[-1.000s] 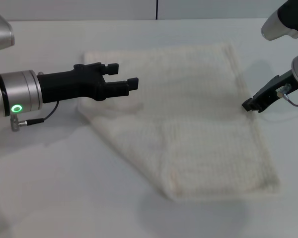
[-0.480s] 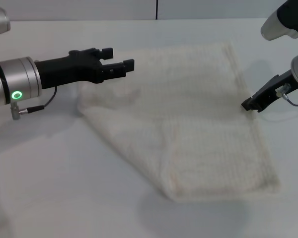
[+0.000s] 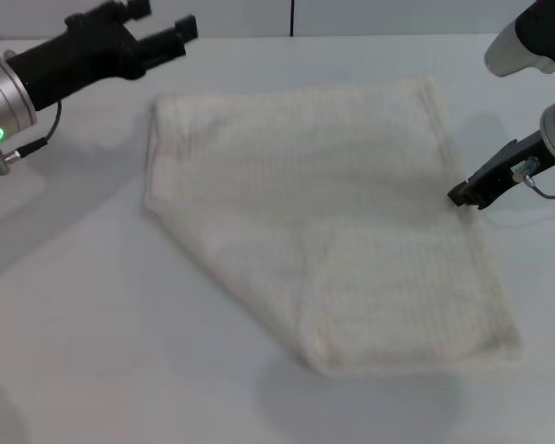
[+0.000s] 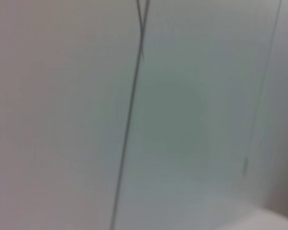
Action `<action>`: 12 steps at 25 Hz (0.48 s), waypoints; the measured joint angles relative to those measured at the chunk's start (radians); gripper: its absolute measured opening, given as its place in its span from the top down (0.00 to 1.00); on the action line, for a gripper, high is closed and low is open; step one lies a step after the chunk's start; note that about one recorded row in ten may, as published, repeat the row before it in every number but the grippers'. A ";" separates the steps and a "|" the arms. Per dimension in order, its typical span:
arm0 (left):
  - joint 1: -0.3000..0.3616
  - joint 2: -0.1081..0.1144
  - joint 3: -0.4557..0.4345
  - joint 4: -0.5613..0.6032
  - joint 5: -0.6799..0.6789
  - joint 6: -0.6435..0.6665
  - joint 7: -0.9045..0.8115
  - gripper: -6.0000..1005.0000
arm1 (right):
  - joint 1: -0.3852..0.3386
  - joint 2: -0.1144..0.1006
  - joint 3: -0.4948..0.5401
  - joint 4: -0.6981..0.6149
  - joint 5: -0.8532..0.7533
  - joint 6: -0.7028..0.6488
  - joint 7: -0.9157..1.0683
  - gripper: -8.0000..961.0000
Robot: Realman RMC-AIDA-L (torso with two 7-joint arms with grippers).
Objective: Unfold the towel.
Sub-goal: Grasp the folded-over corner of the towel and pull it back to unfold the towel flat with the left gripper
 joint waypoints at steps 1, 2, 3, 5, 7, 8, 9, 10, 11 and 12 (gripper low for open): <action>0.000 0.000 0.004 -0.034 -0.054 0.004 0.074 0.30 | 0.000 0.000 0.000 0.001 0.000 0.002 -0.001 0.99; -0.001 0.000 0.007 -0.057 -0.087 0.007 0.128 0.30 | 0.000 0.000 0.000 0.002 0.000 0.003 -0.001 0.99; -0.001 0.000 0.011 -0.076 -0.113 0.010 0.181 0.30 | 0.000 0.000 0.000 0.002 0.000 0.003 -0.001 0.99; -0.003 0.000 0.016 -0.087 -0.129 0.012 0.257 0.30 | -0.001 0.000 0.002 0.001 0.001 0.003 -0.001 0.99; -0.004 -0.001 0.019 -0.089 -0.139 0.012 0.318 0.30 | -0.001 0.000 0.005 -0.002 0.001 0.003 -0.001 0.99; -0.004 -0.002 0.019 -0.090 -0.152 0.012 0.350 0.30 | -0.001 0.000 0.006 -0.002 0.001 0.003 -0.001 0.99; -0.004 -0.003 0.019 -0.093 -0.171 0.011 0.385 0.30 | -0.001 0.000 0.007 -0.003 0.002 0.003 -0.001 0.99; -0.004 -0.004 0.020 -0.099 -0.191 0.011 0.415 0.30 | -0.001 0.000 0.008 -0.003 0.002 0.003 -0.001 0.99; -0.003 -0.005 0.022 -0.107 -0.216 0.014 0.451 0.30 | -0.001 0.000 0.008 -0.003 0.002 0.004 -0.001 0.99; -0.001 -0.005 0.025 -0.118 -0.240 0.017 0.488 0.30 | -0.001 0.000 0.009 -0.003 0.003 0.004 -0.001 0.99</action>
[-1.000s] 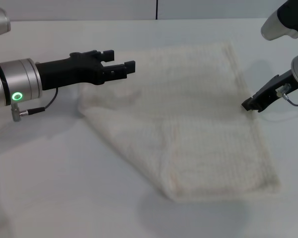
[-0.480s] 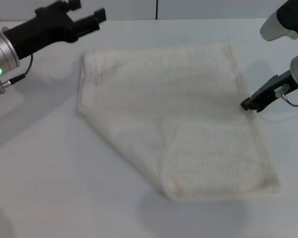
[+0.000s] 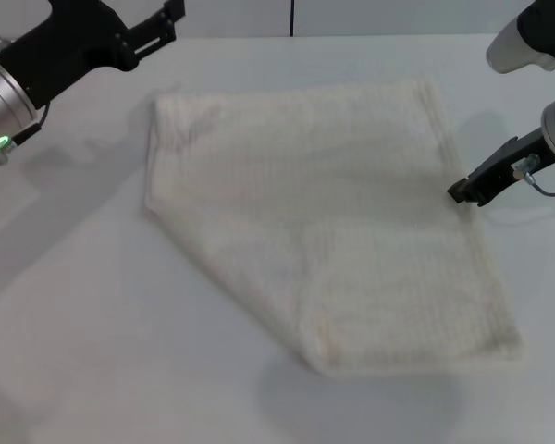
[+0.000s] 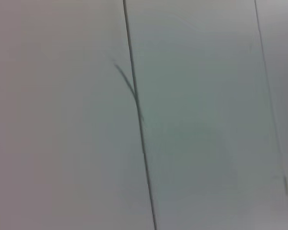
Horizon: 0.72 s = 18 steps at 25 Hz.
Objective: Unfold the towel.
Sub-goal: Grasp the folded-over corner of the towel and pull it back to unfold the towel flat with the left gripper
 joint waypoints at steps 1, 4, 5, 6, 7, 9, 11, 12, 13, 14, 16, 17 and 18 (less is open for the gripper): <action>0.001 0.000 0.009 -0.015 -0.026 0.005 0.045 0.30 | 0.000 0.000 0.000 0.000 0.000 0.000 0.000 0.99; 0.004 -0.002 0.051 -0.063 -0.114 0.015 0.179 0.31 | 0.000 0.001 0.001 0.000 0.000 0.000 0.000 0.99; 0.005 -0.003 0.069 -0.082 -0.156 0.020 0.231 0.31 | 0.000 0.001 0.001 0.000 0.000 0.000 0.000 0.99; 0.006 -0.003 0.077 -0.096 -0.187 0.027 0.264 0.31 | 0.000 0.002 0.002 0.001 0.000 0.000 0.000 0.99; 0.007 -0.004 0.088 -0.124 -0.243 0.044 0.324 0.31 | 0.000 0.002 0.002 0.001 0.000 0.000 0.000 0.99; 0.004 -0.005 0.095 -0.207 -0.383 0.099 0.435 0.31 | 0.000 0.004 0.003 0.000 0.000 0.000 0.001 0.99; -0.002 -0.005 0.099 -0.271 -0.495 0.153 0.504 0.31 | 0.000 0.004 0.003 0.000 0.000 -0.001 0.003 0.99; -0.004 -0.005 0.108 -0.289 -0.529 0.170 0.520 0.31 | 0.000 0.005 0.003 0.000 0.000 -0.002 0.004 0.99; -0.005 -0.003 0.130 -0.289 -0.541 0.175 0.519 0.31 | 0.000 0.005 0.003 0.000 0.000 -0.002 0.005 0.99; -0.003 0.002 0.157 -0.272 -0.532 0.167 0.497 0.32 | 0.000 0.006 0.004 -0.001 0.000 -0.003 0.005 0.99; 0.016 0.018 0.218 -0.184 -0.456 0.125 0.385 0.32 | -0.001 0.006 0.005 -0.001 0.000 -0.004 0.006 0.99; 0.030 0.024 0.231 -0.122 -0.406 0.105 0.306 0.32 | -0.002 0.006 0.006 -0.002 0.000 -0.005 0.006 0.99; 0.046 0.031 0.240 -0.051 -0.343 0.085 0.207 0.32 | -0.003 0.006 0.007 -0.002 0.000 -0.005 0.006 0.99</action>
